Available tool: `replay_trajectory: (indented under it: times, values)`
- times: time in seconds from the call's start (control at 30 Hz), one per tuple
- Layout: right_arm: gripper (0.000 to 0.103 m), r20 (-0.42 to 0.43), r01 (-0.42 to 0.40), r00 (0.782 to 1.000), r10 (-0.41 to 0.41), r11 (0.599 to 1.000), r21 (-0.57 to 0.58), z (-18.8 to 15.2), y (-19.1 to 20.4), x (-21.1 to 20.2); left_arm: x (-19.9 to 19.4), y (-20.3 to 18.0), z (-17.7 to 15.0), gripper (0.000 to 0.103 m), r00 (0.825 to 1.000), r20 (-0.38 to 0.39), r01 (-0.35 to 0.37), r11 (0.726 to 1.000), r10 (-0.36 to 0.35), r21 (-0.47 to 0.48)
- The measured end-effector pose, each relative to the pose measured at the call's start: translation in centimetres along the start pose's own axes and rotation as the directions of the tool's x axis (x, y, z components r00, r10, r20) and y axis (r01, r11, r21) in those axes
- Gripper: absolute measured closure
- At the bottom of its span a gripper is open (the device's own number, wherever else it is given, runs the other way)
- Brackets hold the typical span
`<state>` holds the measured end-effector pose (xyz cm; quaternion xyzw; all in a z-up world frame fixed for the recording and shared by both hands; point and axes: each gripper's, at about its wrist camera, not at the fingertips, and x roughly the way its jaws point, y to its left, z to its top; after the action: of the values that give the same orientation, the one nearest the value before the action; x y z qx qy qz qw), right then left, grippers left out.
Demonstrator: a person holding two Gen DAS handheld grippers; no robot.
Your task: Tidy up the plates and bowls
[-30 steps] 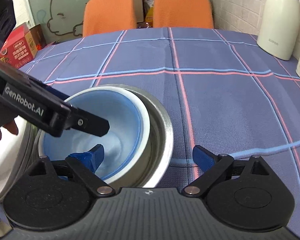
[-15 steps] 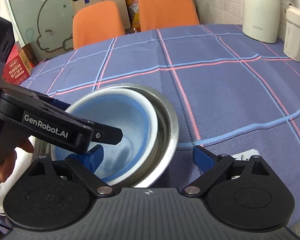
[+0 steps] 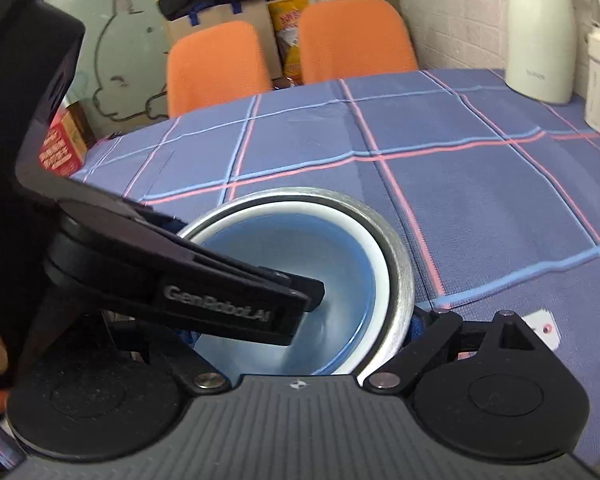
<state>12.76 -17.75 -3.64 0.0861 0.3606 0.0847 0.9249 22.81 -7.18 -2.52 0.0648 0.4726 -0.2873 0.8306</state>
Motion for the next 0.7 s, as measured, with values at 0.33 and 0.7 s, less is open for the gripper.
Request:
replay_trajectory:
  times: [0.33, 0.7]
  values:
    - [0.022, 0.022, -0.030, 0.999, 0.029, 0.999, 0.030, 1.7, -0.2, -1.2, -0.7, 1.0, 1.7, 0.034, 0.997, -0.017, 0.070, 0.993, -0.072, -0.097]
    - [0.020, 0.093, -0.130, 0.986, 0.139, 0.987, -0.098, 3.2, 5.1, -3.0, -9.0, 3.2, 0.3, 0.035, 0.995, 0.084, -0.038, 0.990, 0.050, -0.134]
